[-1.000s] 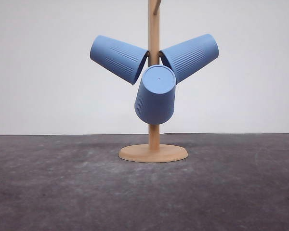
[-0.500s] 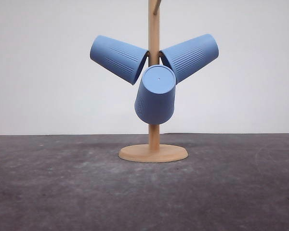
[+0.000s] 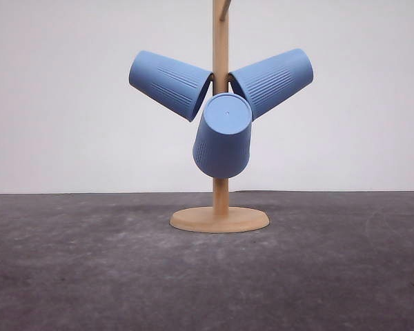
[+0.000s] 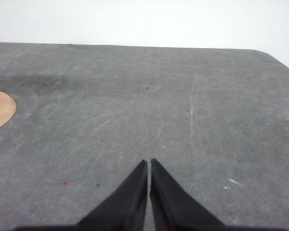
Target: Place three cups
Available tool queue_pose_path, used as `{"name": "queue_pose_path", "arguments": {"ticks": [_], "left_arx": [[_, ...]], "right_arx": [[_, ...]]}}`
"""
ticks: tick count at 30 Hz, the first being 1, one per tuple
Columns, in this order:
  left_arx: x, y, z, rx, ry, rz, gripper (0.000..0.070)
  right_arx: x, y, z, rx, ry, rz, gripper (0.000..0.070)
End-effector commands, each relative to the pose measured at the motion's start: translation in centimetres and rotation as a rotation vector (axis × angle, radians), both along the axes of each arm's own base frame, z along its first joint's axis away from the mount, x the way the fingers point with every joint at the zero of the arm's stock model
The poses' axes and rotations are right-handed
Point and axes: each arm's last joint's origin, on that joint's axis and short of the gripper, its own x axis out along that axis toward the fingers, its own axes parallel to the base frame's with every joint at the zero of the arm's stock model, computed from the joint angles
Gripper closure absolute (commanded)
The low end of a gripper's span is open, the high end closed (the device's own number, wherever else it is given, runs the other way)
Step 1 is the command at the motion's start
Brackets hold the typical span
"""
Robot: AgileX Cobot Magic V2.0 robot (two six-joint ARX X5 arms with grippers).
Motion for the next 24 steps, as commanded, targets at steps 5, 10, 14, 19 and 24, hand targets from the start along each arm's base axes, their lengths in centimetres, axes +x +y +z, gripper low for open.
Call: {"name": "queue_pose_path", "arguments": {"ticks": [5, 10, 14, 19, 24], "left_arx": [[0.05, 0.0, -0.51, -0.006, 0.017, 0.003, 0.0689], [0.05, 0.0, -0.51, -0.007, 0.017, 0.004, 0.0689], [0.05, 0.0, -0.51, -0.006, 0.017, 0.003, 0.0689], [0.05, 0.0, -0.51, -0.006, 0.017, 0.003, 0.0689], [0.05, 0.0, -0.51, -0.007, 0.017, 0.004, 0.0689]], "right_arx": [[0.03, -0.03, -0.02, 0.01, -0.01, -0.005, 0.0692], [0.03, -0.03, -0.02, 0.01, -0.01, -0.005, 0.0692], [0.03, -0.03, -0.02, 0.01, -0.01, -0.005, 0.0692], [0.03, -0.03, -0.02, 0.01, -0.01, -0.005, 0.0692], [0.03, -0.03, -0.02, 0.01, -0.01, -0.005, 0.0692]]}}
